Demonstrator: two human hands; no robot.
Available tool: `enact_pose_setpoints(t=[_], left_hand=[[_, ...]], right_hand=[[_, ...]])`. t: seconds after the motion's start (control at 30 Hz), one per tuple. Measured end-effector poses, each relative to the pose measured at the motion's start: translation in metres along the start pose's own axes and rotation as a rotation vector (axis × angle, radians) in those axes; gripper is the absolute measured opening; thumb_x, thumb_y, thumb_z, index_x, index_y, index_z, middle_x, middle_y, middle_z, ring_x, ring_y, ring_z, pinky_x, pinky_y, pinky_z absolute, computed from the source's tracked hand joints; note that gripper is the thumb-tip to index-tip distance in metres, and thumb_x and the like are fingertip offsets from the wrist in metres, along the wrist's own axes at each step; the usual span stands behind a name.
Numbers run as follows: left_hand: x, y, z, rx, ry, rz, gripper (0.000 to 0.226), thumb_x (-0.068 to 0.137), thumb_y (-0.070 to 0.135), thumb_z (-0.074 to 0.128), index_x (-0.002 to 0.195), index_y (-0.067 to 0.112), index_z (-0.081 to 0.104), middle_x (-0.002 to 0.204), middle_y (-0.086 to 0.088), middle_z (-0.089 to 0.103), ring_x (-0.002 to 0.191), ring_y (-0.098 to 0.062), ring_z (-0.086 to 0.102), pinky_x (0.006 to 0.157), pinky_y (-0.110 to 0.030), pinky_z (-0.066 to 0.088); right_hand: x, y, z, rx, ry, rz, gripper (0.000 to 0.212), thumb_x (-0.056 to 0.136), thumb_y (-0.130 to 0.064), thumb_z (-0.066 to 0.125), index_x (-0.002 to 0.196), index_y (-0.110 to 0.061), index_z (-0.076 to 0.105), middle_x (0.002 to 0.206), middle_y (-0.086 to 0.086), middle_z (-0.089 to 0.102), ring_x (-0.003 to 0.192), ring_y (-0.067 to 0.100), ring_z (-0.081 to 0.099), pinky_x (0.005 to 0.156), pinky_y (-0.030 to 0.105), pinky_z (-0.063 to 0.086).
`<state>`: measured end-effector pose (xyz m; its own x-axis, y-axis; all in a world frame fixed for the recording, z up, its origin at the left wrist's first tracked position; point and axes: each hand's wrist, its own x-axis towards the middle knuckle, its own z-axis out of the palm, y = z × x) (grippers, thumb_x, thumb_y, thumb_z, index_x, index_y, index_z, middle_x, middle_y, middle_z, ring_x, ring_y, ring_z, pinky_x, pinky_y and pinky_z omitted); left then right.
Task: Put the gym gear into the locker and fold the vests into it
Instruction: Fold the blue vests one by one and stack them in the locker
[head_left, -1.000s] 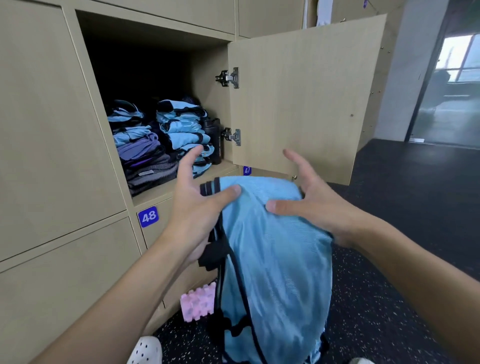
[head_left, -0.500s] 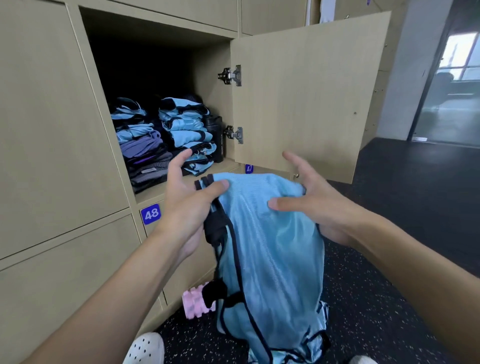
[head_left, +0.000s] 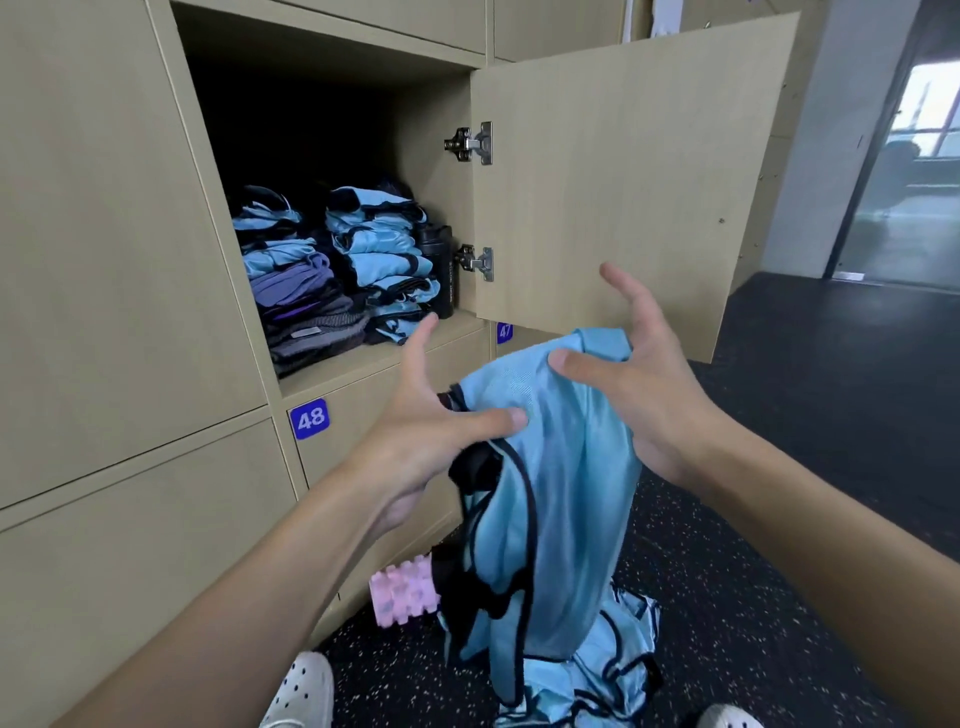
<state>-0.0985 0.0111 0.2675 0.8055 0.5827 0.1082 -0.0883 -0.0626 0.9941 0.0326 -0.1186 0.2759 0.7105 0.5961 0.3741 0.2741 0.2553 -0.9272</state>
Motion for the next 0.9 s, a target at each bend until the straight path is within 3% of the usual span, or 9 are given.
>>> enact_pose_setpoints(t=[0.1, 0.2, 0.27, 0.33, 0.43, 0.57, 0.77, 0.9], left_hand=[[0.001, 0.004, 0.001, -0.109, 0.032, 0.033, 0.109, 0.076, -0.011, 0.076, 0.148, 0.051, 0.024, 0.092, 0.005, 0.077, 0.091, -0.021, 0.074, 0.087, -0.036, 0.058], [0.003, 0.014, -0.004, -0.203, 0.152, 0.017, 0.093, 0.082, -0.008, 0.072, 0.146, 0.046, 0.030, 0.086, -0.008, 0.077, 0.075, -0.023, 0.070, 0.070, -0.035, 0.062], [0.004, 0.016, -0.006, -0.217, 0.181, -0.029, 0.082, 0.083, -0.002, 0.073, 0.141, 0.044, 0.037, 0.082, -0.007, 0.074, 0.071, -0.021, 0.067, 0.064, -0.032, 0.058], [0.002, 0.015, -0.005, -0.214, 0.070, -0.075, 0.082, 0.079, -0.002, 0.076, 0.138, 0.043, 0.040, 0.085, -0.008, 0.074, 0.070, -0.020, 0.068, 0.059, -0.029, 0.057], [-0.005, 0.010, 0.002, -0.149, -0.074, -0.096, 0.098, 0.072, -0.010, 0.078, 0.139, 0.048, 0.036, 0.096, -0.017, 0.074, 0.077, -0.023, 0.071, 0.063, -0.030, 0.058], [-0.004, 0.007, 0.006, -0.155, 0.078, -0.039, 0.100, 0.073, -0.017, 0.074, 0.140, 0.047, 0.035, 0.104, -0.023, 0.072, 0.077, -0.026, 0.070, 0.072, -0.038, 0.061], [0.001, 0.018, -0.001, -0.270, 0.206, -0.026, 0.076, 0.082, -0.011, 0.071, 0.134, 0.038, 0.044, 0.093, -0.015, 0.075, 0.073, -0.025, 0.071, 0.069, -0.042, 0.062], [0.002, 0.020, -0.006, -0.299, 0.144, -0.082, 0.045, 0.087, -0.004, 0.068, 0.122, 0.022, 0.058, 0.082, -0.012, 0.075, 0.065, -0.020, 0.069, 0.060, -0.034, 0.062]], right_hand=[[0.000, -0.002, -0.006, -0.019, -0.053, 0.051, 0.090, 0.079, -0.012, 0.081, 0.140, -0.057, 0.032, 0.158, 0.005, 0.028, 0.139, 0.018, 0.041, 0.110, 0.045, 0.041], [-0.003, 0.000, -0.010, -0.058, -0.198, 0.138, 0.098, 0.078, -0.002, 0.080, 0.143, -0.056, 0.030, 0.152, 0.006, 0.039, 0.119, 0.021, 0.062, 0.101, 0.048, 0.051], [-0.003, 0.002, -0.010, -0.089, -0.121, 0.099, 0.094, 0.078, -0.001, 0.079, 0.141, -0.054, 0.035, 0.147, -0.003, 0.038, 0.127, 0.019, 0.054, 0.104, 0.045, 0.048], [-0.001, 0.001, -0.010, -0.041, -0.026, 0.061, 0.087, 0.079, -0.005, 0.080, 0.136, -0.055, 0.038, 0.146, -0.009, 0.032, 0.135, 0.016, 0.043, 0.107, 0.045, 0.045], [0.002, 0.004, -0.010, -0.004, 0.021, 0.042, 0.082, 0.074, -0.014, 0.085, 0.123, -0.065, 0.044, 0.150, -0.005, 0.034, 0.136, 0.023, 0.044, 0.107, 0.052, 0.044], [0.004, 0.005, -0.013, -0.033, 0.049, 0.065, 0.080, 0.070, -0.019, 0.086, 0.123, -0.063, 0.045, 0.148, 0.001, 0.039, 0.131, 0.025, 0.050, 0.104, 0.050, 0.047], [0.004, 0.000, -0.020, -0.093, 0.252, 0.120, 0.066, 0.084, -0.014, 0.078, 0.136, -0.035, 0.045, 0.129, -0.002, 0.044, 0.120, 0.019, 0.054, 0.103, 0.043, 0.048], [0.002, 0.001, -0.016, -0.129, 0.176, 0.146, 0.026, 0.088, -0.012, 0.074, 0.105, -0.029, 0.064, 0.118, 0.013, 0.060, 0.097, 0.023, 0.062, 0.093, 0.041, 0.054]])
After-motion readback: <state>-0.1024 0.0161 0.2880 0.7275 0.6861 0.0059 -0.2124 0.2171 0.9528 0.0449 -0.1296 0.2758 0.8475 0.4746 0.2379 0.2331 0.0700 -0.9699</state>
